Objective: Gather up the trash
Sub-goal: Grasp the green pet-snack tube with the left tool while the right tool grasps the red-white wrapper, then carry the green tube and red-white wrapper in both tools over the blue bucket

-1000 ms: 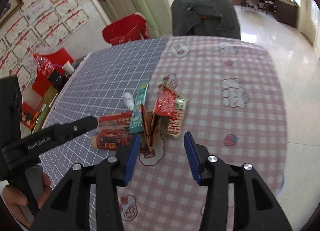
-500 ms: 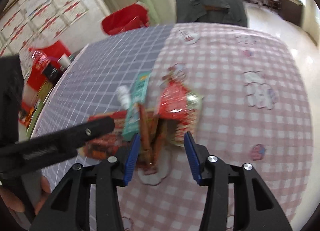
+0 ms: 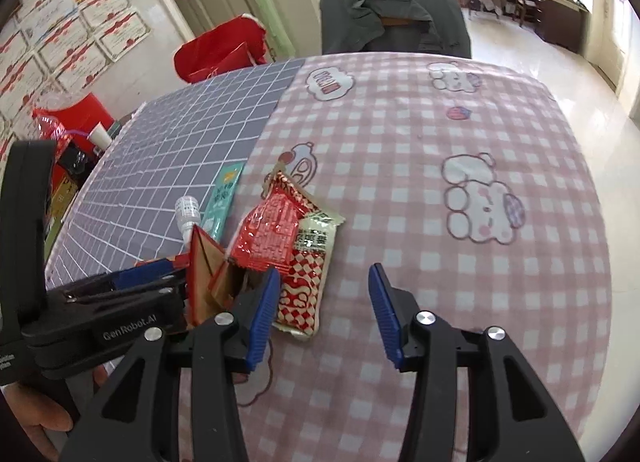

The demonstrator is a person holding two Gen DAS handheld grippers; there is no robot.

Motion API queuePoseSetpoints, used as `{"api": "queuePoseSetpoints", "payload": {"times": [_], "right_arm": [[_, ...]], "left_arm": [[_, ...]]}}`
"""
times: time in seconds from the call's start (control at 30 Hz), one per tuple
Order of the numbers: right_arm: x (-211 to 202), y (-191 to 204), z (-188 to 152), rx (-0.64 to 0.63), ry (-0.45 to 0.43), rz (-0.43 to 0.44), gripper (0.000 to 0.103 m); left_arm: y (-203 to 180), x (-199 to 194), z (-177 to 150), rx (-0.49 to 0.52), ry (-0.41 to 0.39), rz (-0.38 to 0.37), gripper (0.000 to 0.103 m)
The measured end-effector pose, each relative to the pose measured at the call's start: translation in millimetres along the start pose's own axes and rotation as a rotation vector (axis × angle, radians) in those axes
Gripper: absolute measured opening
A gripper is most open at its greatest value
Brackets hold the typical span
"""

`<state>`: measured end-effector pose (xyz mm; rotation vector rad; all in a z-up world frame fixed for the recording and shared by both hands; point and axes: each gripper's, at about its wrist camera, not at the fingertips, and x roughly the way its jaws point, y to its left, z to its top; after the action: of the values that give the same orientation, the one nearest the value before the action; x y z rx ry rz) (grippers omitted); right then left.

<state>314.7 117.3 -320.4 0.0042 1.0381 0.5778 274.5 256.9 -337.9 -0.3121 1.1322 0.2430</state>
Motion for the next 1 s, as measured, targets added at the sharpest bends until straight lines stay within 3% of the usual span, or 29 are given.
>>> {"api": "queuePoseSetpoints", "payload": {"times": [0.07, 0.13, 0.17, 0.33, 0.4, 0.47, 0.73, 1.0], "right_arm": [[6, 2, -2, -0.012, 0.016, 0.001, 0.047], [13, 4, -5, -0.016, 0.039, -0.003, 0.048], [14, 6, -6, -0.018, 0.034, -0.006, 0.051], [19, 22, -10, -0.132, 0.031, -0.094, 0.049], [19, 23, -10, -0.141, 0.033, -0.105, 0.029], [17, 18, -10, -0.121, 0.043, -0.109, 0.019], [-25, -4, -5, 0.012, -0.003, -0.059, 0.018], [-83, -22, 2, 0.102, -0.092, 0.003, 0.018]], "left_arm": [[-5, 3, -1, 0.045, -0.011, 0.039, 0.054], [-5, 4, -1, 0.056, -0.017, 0.047, 0.032], [-2, 3, -1, 0.045, -0.021, 0.031, 0.029], [8, -13, -1, -0.002, -0.060, -0.008, 0.029], [16, -22, -1, -0.047, -0.071, -0.044, 0.029], [22, -30, -1, -0.090, -0.081, -0.081, 0.029], [23, -79, -4, -0.139, -0.155, -0.152, 0.028], [-37, -109, -5, -0.051, -0.182, -0.209, 0.028]]}}
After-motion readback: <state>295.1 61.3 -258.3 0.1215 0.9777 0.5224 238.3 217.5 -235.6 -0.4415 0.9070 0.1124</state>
